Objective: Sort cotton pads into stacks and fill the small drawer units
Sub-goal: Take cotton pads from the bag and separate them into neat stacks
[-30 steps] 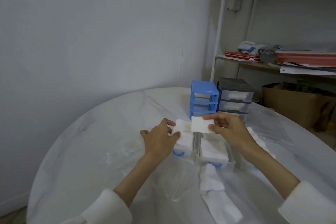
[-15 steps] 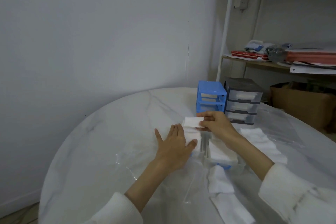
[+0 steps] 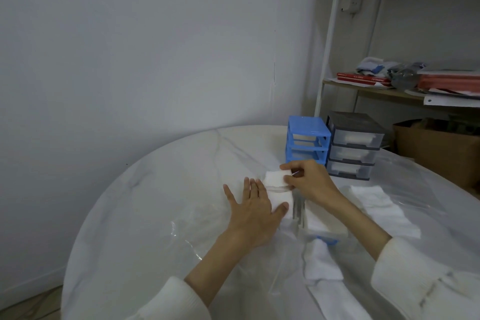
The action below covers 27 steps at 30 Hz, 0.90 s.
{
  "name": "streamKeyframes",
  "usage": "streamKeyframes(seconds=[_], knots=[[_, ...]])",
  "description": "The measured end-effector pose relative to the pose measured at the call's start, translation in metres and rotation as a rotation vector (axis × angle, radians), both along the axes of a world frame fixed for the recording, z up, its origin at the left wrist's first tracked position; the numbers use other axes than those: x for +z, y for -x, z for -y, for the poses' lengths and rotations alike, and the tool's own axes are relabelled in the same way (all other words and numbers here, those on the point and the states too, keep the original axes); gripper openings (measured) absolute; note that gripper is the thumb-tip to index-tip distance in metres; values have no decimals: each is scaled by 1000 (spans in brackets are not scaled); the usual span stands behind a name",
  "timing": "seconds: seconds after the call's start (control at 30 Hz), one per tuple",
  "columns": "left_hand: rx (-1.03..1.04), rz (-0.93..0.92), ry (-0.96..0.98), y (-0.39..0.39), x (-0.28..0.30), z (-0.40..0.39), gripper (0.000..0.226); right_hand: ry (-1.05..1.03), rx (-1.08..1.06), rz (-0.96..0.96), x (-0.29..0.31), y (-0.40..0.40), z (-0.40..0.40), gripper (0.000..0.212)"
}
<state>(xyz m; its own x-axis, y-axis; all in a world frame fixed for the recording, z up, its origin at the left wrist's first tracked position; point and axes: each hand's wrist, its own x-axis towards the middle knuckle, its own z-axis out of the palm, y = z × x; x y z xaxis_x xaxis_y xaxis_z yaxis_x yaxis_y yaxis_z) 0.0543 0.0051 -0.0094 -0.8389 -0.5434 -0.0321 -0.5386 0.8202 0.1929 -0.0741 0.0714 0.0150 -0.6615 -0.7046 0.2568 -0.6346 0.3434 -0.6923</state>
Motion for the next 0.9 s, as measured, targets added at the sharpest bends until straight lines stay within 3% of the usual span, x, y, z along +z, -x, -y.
streamKeyframes(seconds=[0.13, 0.33, 0.43, 0.57, 0.9], knots=[[3, -9, -17, 0, 0, 0, 74, -111, 28, -91, -3, 0, 0, 34], [5, -28, -42, 0, -1, 1, 75, -92, 16, -407, -3, -4, -3, 31], [1, -22, -41, 0, -1, 1, 75, -190, 14, -544, 0, -8, -3, 27], [-6, -24, -50, -1, 0, 0, 74, -253, 58, -380, -3, -11, -3, 28], [-11, -42, -80, -2, 0, 2, 74, -243, 91, -317, -2, -11, -7, 30]])
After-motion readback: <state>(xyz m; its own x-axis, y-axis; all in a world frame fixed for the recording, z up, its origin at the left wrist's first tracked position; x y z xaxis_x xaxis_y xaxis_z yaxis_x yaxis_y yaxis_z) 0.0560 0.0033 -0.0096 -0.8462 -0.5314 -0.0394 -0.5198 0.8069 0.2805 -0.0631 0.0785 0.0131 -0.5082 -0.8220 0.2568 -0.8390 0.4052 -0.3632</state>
